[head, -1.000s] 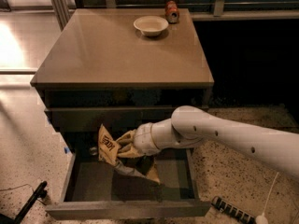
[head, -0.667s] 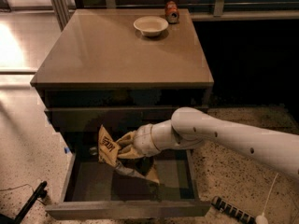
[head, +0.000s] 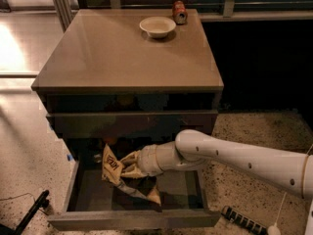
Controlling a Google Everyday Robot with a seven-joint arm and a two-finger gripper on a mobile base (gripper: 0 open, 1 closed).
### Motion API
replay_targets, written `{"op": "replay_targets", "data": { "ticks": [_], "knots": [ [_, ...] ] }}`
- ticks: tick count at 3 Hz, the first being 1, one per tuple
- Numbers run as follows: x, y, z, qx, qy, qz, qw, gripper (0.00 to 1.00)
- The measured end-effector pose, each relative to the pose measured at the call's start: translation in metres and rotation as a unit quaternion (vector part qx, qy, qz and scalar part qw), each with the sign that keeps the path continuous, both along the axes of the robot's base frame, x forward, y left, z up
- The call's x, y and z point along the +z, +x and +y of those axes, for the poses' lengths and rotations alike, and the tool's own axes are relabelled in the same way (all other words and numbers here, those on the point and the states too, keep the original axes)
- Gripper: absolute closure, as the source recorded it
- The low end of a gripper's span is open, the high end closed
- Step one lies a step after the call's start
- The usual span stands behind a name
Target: Place brown chip bag into middle drawer
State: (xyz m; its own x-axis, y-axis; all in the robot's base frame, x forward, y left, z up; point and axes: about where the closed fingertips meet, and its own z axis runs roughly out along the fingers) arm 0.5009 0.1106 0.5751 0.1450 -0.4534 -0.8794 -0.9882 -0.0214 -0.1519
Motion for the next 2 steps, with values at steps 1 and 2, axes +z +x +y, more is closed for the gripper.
{"op": "replay_targets", "data": {
  "ticks": [1,2],
  "knots": [
    [0.000,0.000,0.000,0.000,0.000,0.000,1.0000,1.00],
    [-0.015,0.004,0.003,-0.003,0.009,0.014,0.9999,1.00]
  ]
}}
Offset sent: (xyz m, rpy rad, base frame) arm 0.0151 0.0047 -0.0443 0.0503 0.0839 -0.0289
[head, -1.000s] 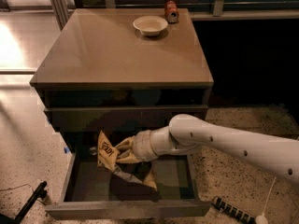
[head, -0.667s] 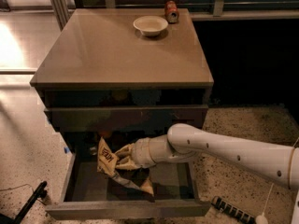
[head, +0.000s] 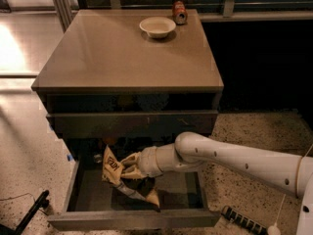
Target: Place brown chip bag into middle drawer
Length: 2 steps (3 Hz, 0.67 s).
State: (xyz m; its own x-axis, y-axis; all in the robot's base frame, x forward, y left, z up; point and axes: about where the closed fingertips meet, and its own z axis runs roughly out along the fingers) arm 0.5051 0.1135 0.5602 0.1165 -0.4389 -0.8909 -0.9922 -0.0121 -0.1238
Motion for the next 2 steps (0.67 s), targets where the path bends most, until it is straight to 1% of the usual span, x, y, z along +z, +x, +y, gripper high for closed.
{"op": "replay_targets", "data": {
  "ticks": [1,2],
  "knots": [
    [-0.027,0.008,0.005,-0.002,0.011,0.018,0.9998,1.00],
    [-0.067,0.015,0.016,0.000,0.018,0.040,0.9990,1.00]
  ]
}}
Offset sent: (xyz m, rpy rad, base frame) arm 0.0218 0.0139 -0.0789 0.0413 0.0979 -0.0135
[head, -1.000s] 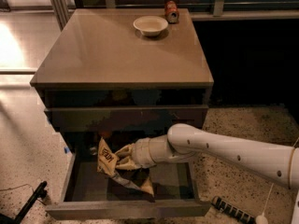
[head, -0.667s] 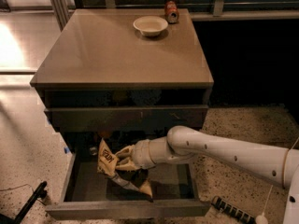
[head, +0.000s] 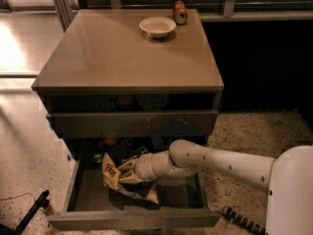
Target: Place brown chip bag into middle drawer
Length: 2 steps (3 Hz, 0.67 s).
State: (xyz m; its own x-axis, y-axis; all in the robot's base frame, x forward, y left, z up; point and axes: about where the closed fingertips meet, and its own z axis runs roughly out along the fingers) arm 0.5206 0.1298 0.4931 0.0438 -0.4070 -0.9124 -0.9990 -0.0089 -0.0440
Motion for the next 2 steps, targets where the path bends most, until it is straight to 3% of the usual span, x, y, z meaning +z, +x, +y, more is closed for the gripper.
{"op": "replay_targets", "data": {
  "ticks": [1,2],
  "knots": [
    [0.000,0.000,0.000,0.000,0.000,0.000,1.0000,1.00],
    [-0.031,-0.003,0.001,-0.005,-0.006,0.033,0.9994,1.00]
  ]
}}
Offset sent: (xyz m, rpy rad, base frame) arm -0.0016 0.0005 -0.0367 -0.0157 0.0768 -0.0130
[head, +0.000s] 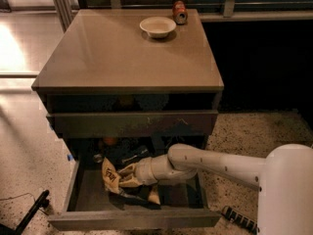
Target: Place brown chip bag into middle drawer
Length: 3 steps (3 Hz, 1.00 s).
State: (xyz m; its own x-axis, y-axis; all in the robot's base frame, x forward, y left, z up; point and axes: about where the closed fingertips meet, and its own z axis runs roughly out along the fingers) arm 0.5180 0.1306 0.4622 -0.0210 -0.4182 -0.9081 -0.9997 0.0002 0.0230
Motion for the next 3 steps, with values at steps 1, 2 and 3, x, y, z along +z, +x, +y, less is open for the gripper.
{"op": "replay_targets", "data": {
  "ticks": [1,2,3],
  "knots": [
    [0.0000,0.0000,0.0000,0.000,0.000,0.000,1.0000,1.00],
    [0.0000,0.0000,0.0000,0.000,0.000,0.000,1.0000,0.82],
    [0.0000,0.0000,0.0001,0.000,0.000,0.000,1.0000,0.51]
  ]
}}
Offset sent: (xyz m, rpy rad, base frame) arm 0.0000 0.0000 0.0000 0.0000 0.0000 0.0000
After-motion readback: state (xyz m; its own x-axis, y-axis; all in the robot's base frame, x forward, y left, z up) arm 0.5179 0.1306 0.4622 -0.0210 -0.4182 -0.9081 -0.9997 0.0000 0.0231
